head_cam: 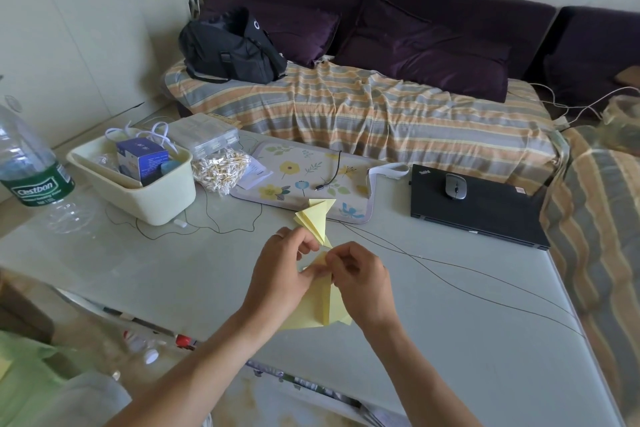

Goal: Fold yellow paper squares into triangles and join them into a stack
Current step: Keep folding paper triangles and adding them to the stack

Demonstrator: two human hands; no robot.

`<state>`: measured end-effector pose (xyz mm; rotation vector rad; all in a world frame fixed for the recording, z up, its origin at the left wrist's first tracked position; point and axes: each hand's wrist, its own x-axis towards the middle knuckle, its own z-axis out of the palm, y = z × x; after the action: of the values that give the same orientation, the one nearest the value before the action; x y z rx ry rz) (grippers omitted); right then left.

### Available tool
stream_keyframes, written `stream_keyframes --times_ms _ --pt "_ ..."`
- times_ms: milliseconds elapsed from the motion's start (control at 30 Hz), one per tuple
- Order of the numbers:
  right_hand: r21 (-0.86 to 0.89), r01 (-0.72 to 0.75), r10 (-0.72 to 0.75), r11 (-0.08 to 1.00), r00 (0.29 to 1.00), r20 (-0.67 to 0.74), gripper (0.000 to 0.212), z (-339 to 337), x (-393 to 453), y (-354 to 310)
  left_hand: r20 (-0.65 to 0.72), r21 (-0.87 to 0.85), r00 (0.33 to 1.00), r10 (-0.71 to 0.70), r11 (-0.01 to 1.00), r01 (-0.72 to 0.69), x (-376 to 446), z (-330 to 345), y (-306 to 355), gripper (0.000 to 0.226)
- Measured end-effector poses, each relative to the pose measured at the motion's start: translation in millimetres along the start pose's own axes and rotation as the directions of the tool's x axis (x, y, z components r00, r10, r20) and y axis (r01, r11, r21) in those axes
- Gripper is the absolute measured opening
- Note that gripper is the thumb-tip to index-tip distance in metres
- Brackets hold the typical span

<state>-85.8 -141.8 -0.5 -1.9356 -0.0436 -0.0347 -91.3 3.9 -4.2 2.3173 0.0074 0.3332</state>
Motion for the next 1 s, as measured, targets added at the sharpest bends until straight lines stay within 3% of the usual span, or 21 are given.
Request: stream_keyframes --times_ms 233,367,500,600,767,1000 --pt "0.011 -0.008 0.008 1.000 1.000 0.001 0.016 0.9 0.0 1.4 -0.043 0.176 0.986 0.163 0.973 -0.153 -2.1 -1.0 1.1 0.028" --pt "0.003 -0.016 0.016 1.000 1.000 -0.015 0.016 0.8 1.5 2.8 0.018 0.090 0.995 0.099 0.991 -0.100 -2.4 -0.6 1.0 0.020" --pt "-0.013 -0.020 0.020 1.000 1.000 -0.021 0.016 1.6 2.1 3.5 0.086 0.116 0.994 0.062 0.991 -0.072 -3.2 1.3 -0.8 0.039" --pt "-0.026 -0.014 0.014 1.000 1.000 -0.008 0.017 2.7 1.1 3.9 0.102 0.117 0.994 0.045 0.991 -0.057 -2.9 2.4 -2.2 0.040" --pt "-0.018 -0.013 0.013 1.000 1.000 0.004 0.018 1.4 0.8 2.5 0.120 0.036 0.993 0.011 0.999 -0.016 -1.3 1.9 -3.0 0.030" --pt "-0.032 -0.022 0.022 0.999 1.000 0.005 0.014 3.3 1.0 5.1 0.090 0.064 0.996 -0.006 0.998 0.000 -1.7 -1.0 -0.1 0.015"
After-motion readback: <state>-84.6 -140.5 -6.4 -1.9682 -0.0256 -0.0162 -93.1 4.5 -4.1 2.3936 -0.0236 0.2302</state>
